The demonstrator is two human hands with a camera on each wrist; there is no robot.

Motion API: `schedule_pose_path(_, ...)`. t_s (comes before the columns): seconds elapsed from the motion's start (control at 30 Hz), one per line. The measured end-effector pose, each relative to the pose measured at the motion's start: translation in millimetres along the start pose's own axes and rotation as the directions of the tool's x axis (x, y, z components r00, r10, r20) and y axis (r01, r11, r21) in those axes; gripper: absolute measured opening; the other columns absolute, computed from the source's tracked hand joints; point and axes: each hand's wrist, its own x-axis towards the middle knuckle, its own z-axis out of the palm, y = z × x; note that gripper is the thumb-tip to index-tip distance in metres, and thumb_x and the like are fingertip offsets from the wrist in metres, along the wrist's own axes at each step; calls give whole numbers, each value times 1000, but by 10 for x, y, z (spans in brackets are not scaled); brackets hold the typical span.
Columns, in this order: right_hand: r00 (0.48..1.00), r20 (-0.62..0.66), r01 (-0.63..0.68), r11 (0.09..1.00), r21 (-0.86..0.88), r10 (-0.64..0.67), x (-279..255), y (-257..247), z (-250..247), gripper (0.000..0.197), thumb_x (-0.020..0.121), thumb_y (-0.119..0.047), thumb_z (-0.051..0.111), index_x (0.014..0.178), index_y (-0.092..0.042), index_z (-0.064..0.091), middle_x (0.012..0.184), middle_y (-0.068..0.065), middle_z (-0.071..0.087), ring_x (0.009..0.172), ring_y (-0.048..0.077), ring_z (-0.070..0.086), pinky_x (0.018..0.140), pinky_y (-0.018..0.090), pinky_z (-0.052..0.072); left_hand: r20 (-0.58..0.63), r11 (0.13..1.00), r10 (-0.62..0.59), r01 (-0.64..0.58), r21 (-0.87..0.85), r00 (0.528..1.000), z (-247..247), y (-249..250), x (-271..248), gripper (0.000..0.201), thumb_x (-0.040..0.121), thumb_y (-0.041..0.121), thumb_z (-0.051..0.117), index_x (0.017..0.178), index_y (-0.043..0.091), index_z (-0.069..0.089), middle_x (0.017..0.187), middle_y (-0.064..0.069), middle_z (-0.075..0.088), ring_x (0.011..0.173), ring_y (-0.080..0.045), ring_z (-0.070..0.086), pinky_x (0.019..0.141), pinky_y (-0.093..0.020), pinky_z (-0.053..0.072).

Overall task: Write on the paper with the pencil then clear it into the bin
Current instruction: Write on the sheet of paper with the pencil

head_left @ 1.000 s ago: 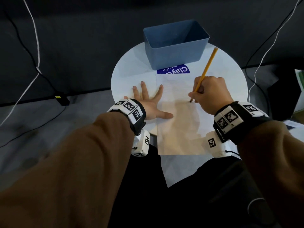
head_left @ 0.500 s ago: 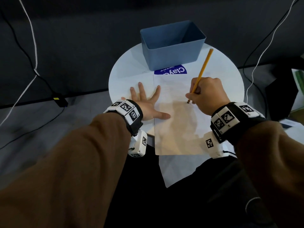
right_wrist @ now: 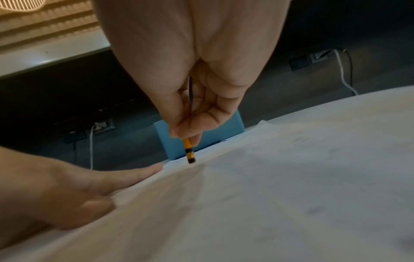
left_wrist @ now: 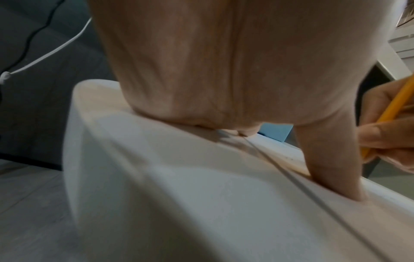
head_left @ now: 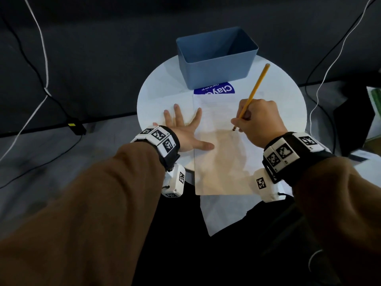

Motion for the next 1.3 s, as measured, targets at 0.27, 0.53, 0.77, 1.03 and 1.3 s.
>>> schedule_pose_path(0.27, 997, 48, 54, 999, 6, -54, 49, -146, 189, 24, 87, -20, 78, 73, -16, 60, 69, 2, 69, 70, 19, 68, 78, 36, 57, -15, 1000, -4, 4, 11, 1000, 21, 2, 18, 121, 67, 89, 55, 146, 50, -29, 150, -13, -47, 142, -44, -33, 110, -75, -5)
schedule_pose_path(0.53, 1000, -18, -25, 1000, -16, 25, 37, 55, -33, 24, 89, -19, 77, 73, -13, 60, 69, 6, 68, 73, 22, 69, 74, 31, 56, 1, 1000, 4, -4, -12, 1000, 12, -12, 22, 121, 68, 88, 56, 145, 52, -29, 148, -11, -50, 141, -43, -36, 109, -75, -6)
schedule_pose_path(0.77, 996, 62, 56, 998, 35, -58, 19, -161, 210, 23, 88, -21, 78, 73, -16, 61, 70, 2, 70, 73, 19, 69, 79, 34, 57, -18, 1000, -9, 10, 15, 1000, 25, 8, 20, 122, 67, 90, 55, 145, 51, -30, 150, -12, -47, 143, -44, -33, 110, -75, -4)
schedule_pose_path(1.03, 992, -42, -122, 992, -27, 121, -43, 221, -207, 23, 90, -17, 76, 72, -12, 61, 69, 5, 69, 62, 13, 70, 58, 15, 45, -9, 1000, 12, -12, -9, 1000, 15, -27, 7, 120, 66, 90, 55, 145, 53, -28, 151, -11, -47, 142, -43, -34, 109, -76, -4)
schedule_pose_path(1.3, 1000, -12, -12, 999, 50, 13, -9, -29, 72, 23, 88, -19, 77, 72, -15, 61, 67, 1, 69, 60, 5, 67, 59, 7, 46, -17, 1000, -1, 2, 14, 1000, 17, -2, 4, 118, 68, 90, 53, 145, 52, -29, 151, -12, -47, 142, -44, -33, 110, -75, -4)
